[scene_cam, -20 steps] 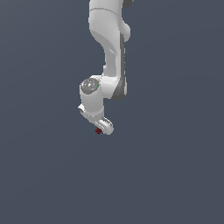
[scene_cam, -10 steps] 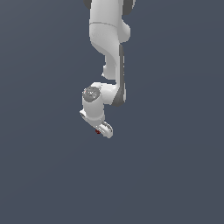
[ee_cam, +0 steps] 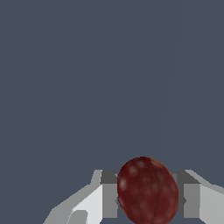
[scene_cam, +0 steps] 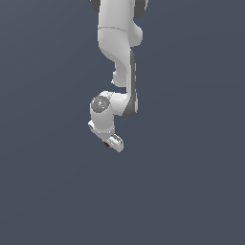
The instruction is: Pick up the object and move it to a goal position.
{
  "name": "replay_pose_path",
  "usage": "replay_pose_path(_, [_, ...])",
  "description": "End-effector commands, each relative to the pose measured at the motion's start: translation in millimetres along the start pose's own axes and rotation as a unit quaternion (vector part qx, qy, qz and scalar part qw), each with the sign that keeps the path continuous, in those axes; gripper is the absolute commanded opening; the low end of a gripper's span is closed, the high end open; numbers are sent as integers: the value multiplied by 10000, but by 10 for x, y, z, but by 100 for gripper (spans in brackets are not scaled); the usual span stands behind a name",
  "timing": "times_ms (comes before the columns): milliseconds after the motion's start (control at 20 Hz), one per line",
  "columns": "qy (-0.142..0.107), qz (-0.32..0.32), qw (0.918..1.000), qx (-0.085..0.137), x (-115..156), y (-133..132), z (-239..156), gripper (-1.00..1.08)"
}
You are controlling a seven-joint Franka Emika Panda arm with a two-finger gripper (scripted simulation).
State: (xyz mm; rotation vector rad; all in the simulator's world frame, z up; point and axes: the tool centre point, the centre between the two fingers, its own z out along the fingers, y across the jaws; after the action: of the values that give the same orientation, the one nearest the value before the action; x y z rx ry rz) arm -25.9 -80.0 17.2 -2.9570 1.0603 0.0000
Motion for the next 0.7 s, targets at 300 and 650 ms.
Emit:
replay_pose_path(300, [0, -1, 10000, 1, 5, 15, -22, -100])
replay_pose_path(650, [-1, 0, 10000, 3, 67, 197, -255, -100])
